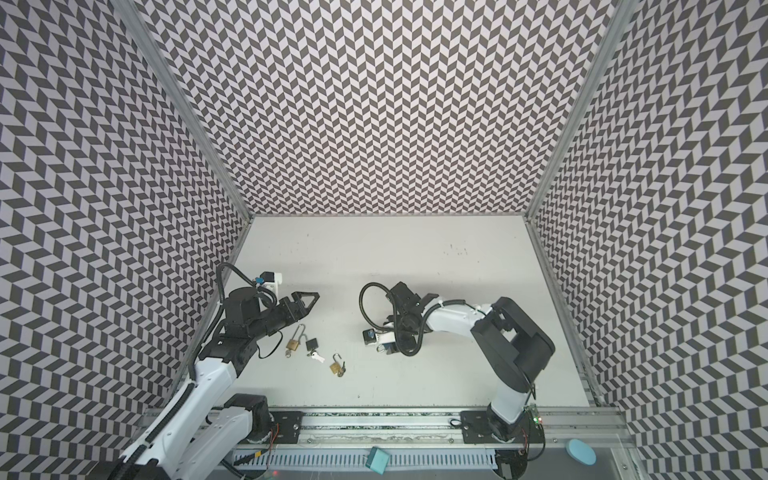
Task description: Lock with the key
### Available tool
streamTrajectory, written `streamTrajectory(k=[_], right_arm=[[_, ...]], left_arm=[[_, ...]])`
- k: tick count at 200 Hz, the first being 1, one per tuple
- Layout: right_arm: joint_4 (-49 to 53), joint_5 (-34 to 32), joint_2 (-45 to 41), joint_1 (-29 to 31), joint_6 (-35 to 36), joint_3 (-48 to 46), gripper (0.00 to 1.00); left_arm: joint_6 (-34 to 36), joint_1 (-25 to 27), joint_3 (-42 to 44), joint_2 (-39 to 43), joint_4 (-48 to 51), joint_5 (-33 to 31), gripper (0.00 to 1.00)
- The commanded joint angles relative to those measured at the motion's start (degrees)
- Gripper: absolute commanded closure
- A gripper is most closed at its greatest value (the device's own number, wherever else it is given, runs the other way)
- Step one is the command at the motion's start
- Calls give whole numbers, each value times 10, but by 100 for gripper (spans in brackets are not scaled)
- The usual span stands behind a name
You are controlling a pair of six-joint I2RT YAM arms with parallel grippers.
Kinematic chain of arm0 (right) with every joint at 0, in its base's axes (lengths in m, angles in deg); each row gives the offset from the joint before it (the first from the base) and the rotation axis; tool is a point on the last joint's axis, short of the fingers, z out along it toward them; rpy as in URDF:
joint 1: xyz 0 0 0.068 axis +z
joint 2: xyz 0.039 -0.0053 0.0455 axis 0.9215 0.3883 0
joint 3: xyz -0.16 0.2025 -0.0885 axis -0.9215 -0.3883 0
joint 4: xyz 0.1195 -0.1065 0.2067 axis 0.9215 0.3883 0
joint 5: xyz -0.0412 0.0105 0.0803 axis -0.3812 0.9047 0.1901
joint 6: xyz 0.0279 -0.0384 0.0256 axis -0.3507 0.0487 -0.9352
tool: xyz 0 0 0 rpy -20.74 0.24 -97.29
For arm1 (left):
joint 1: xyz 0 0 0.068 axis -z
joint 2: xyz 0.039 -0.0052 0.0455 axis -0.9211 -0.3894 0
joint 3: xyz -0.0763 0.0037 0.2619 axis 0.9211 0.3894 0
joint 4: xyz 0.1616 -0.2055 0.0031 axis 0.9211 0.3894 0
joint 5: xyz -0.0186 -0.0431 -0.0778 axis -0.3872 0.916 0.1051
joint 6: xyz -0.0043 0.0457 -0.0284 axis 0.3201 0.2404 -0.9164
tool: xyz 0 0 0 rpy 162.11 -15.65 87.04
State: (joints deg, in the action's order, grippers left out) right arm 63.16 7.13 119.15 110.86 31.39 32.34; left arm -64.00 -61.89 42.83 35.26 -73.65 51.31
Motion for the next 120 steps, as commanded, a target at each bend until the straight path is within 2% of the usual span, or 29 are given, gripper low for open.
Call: streamTrajectory(k=[1, 85, 120], right_arm=[[2, -1, 15, 2, 3, 5, 57], [10, -30, 29, 1, -5, 5, 66], [3, -34, 21, 0, -6, -1, 73]], left_arm=[[11, -4, -4, 0, 14, 7, 19], [14, -4, -11, -5, 17, 9, 19], [13, -2, -6, -4, 6, 37, 20]])
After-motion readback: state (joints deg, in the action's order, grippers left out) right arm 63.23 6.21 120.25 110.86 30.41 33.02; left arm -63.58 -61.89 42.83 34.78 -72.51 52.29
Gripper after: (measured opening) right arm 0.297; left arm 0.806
